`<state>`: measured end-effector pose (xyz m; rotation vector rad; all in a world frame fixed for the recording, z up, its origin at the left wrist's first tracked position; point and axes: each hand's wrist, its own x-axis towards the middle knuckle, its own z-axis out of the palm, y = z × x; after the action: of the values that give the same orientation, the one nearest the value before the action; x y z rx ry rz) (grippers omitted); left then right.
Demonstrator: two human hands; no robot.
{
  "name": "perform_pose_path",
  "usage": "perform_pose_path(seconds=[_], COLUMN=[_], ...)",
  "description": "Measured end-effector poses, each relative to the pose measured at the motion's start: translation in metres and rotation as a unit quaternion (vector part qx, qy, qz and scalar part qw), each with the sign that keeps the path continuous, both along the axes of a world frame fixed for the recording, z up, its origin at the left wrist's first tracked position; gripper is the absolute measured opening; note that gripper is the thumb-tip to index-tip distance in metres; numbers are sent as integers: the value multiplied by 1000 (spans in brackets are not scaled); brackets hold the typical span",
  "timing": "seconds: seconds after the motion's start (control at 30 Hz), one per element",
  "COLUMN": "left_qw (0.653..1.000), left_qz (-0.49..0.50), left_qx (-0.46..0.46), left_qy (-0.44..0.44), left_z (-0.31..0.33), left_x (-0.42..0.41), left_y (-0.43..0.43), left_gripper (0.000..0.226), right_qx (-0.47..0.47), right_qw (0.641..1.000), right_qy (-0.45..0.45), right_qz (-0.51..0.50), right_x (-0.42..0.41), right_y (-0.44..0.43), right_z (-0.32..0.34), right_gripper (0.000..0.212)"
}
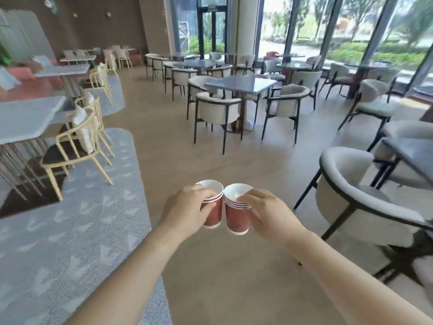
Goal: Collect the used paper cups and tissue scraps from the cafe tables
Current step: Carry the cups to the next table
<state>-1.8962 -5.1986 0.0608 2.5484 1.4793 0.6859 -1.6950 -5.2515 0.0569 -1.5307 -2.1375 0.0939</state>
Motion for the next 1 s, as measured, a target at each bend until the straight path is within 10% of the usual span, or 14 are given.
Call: perform_pose_path(seconds=[0.6,1.0], left_qw=[971,893], left_qz=[-239,-444], left_qx=[10,-30], left_qy=[-4,-57], left_z=[12,-12], left_x=[96,237], left_y=[110,31], left_gripper=[12,15], right_qx=[22,17], right_qw=[964,869], right_qy=[48,53], right_qz=[-261,-491], right_x=[41,111], right_y=[22,-96], right_z=[0,-23], right_gripper=[31,22])
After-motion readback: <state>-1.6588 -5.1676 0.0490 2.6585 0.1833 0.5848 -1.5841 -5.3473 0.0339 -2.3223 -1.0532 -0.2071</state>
